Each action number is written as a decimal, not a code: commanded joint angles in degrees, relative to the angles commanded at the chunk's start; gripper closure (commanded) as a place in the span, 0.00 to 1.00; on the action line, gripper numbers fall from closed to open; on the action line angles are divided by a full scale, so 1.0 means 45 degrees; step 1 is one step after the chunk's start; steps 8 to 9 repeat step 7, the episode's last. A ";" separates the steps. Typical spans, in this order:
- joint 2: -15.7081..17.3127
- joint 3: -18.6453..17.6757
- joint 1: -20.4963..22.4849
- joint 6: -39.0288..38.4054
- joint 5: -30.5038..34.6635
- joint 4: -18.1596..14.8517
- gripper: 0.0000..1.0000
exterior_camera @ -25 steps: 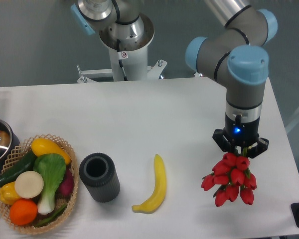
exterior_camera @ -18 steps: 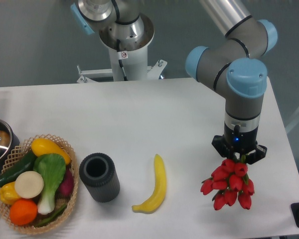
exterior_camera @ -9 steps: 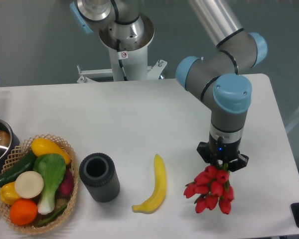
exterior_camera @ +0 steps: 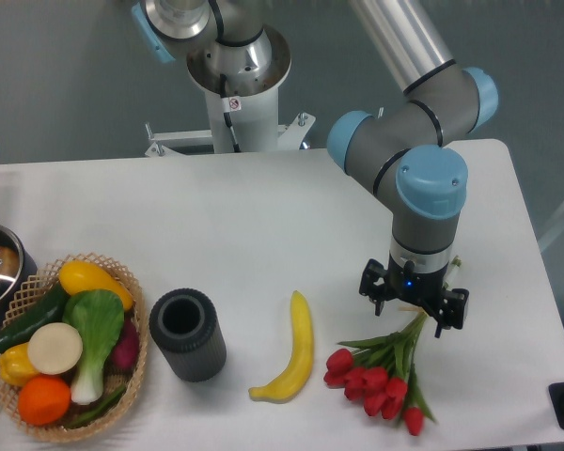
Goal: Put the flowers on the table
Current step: 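Open the gripper to release the tulips onto the table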
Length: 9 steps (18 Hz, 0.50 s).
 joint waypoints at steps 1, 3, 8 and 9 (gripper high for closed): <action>0.0020 0.0019 0.0019 0.0000 0.0000 0.0000 0.00; 0.0039 0.0000 0.0039 -0.0019 0.0000 -0.0019 0.00; 0.0118 0.0000 0.0156 -0.0039 0.0000 -0.0020 0.00; 0.0118 0.0000 0.0156 -0.0039 0.0000 -0.0020 0.00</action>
